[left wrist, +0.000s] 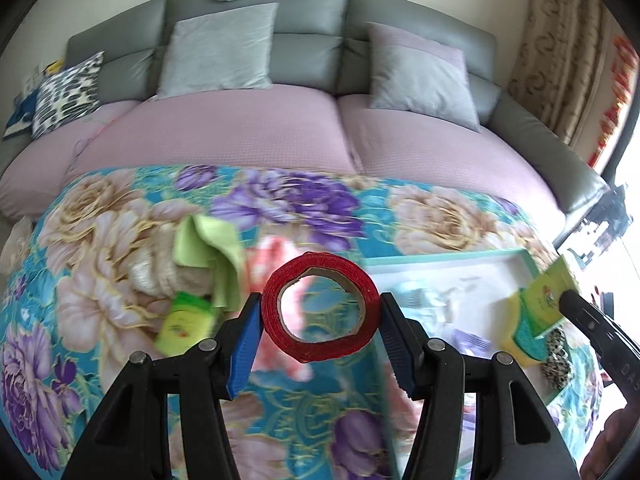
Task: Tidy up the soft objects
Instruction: 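Carry the red tape and tissue pack over the tray and open the left tool, then open the right tool to drop the tissue pack into the tray, then move both tools back over the remaining pile of items, then lower the left tool onto the green tissue box and close it, then grasp the pink-and-white zigzag towel with the right tool while the left tool holds the box, then carry the green box and zigzag towel into the tray and open both tools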
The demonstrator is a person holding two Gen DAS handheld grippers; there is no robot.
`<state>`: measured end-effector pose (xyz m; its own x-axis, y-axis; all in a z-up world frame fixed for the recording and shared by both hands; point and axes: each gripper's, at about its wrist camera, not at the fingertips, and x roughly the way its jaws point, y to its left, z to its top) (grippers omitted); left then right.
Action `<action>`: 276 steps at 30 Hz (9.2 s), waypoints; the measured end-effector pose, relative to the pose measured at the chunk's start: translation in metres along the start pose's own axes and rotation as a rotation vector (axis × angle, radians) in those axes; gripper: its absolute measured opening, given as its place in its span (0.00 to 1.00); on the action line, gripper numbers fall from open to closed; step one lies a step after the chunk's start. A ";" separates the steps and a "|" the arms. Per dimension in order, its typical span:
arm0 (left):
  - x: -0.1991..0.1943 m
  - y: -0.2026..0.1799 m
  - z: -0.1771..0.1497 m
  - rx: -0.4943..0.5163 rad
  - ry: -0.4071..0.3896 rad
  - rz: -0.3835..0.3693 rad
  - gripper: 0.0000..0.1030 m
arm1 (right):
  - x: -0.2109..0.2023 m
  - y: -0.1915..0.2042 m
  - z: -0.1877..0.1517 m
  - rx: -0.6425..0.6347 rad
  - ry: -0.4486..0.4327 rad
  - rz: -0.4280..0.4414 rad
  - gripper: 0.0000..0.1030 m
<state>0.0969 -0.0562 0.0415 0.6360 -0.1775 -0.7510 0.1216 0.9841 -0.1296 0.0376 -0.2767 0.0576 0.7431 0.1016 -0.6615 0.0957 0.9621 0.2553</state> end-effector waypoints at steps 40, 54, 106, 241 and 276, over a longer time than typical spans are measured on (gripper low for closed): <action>0.057 -0.110 -0.008 0.279 0.077 -0.109 0.62 | 0.045 -0.053 -0.006 0.092 0.085 -0.026 0.26; 0.038 -0.067 0.000 0.191 0.056 -0.006 0.90 | 0.046 -0.050 -0.009 0.066 0.114 -0.088 0.57; -0.029 0.195 -0.030 -0.316 -0.012 0.412 0.91 | 0.066 0.115 -0.034 -0.204 0.177 0.007 0.75; -0.013 0.027 0.004 -0.012 -0.026 -0.151 0.58 | -0.003 0.033 0.004 -0.054 -0.028 -0.115 0.11; 0.021 0.016 -0.003 0.047 -0.029 0.074 0.99 | 0.015 -0.028 -0.012 -0.032 0.082 -0.276 0.68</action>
<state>0.1105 -0.0445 0.0216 0.6662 -0.1051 -0.7383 0.1090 0.9931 -0.0431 0.0382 -0.2989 0.0327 0.6360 -0.1461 -0.7577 0.2645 0.9637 0.0361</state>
